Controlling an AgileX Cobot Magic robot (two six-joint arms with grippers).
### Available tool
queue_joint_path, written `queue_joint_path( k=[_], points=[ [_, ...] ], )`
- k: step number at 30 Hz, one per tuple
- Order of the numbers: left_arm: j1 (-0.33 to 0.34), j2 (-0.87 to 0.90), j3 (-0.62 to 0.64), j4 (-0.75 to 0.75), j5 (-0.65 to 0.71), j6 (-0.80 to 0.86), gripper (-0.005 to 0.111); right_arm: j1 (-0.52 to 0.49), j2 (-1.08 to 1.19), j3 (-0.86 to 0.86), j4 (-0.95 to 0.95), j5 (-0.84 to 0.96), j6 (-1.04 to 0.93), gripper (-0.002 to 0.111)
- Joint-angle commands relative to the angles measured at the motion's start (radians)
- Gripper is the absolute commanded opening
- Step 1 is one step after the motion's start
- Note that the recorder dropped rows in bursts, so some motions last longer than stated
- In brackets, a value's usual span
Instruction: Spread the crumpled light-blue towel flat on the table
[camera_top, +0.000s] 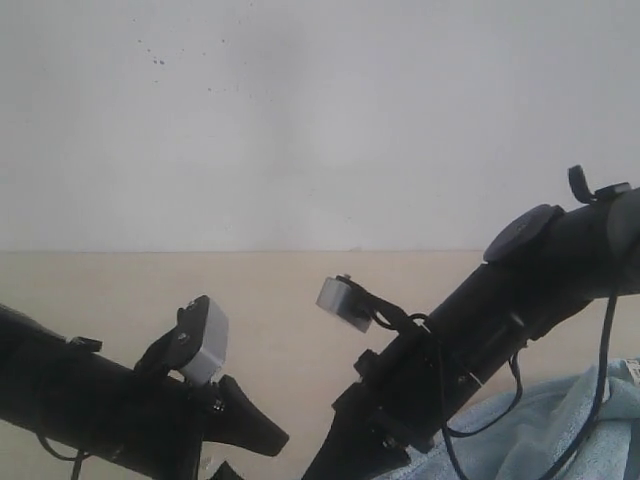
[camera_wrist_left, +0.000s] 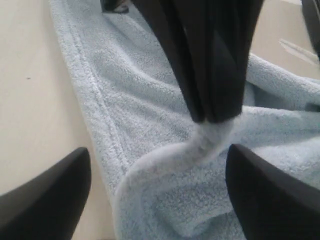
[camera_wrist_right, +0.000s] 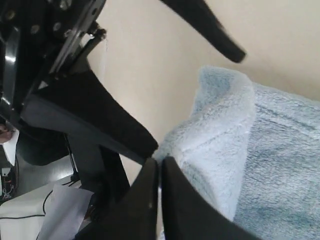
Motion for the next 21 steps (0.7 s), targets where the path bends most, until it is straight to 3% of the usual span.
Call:
queue_joint_path(
  k=[1, 11, 14, 17, 21],
  points=[
    [-0.008, 0.061, -0.023, -0.015, 0.093, 0.004, 0.071, 0.040, -0.010, -0.001, -0.001, 0.008, -0.027, 0.000],
    [-0.008, 0.099, -0.023, 0.039, 0.097, 0.004, 0.071, 0.046, -0.010, -0.001, -0.001, 0.008, -0.058, 0.000],
    [-0.008, 0.099, -0.023, 0.029, 0.095, 0.004, 0.066, 0.046, -0.010, -0.001, 0.001, 0.008, -0.058, 0.000],
    [-0.008, 0.099, -0.023, -0.031, 0.104, 0.004, 0.046, 0.046, -0.010, -0.001, 0.001, 0.008, -0.058, 0.000],
    [-0.008, 0.099, -0.023, -0.045, 0.144, -0.008, 0.006, 0.046, -0.010, -0.001, 0.001, 0.008, -0.058, 0.000]
  ],
)
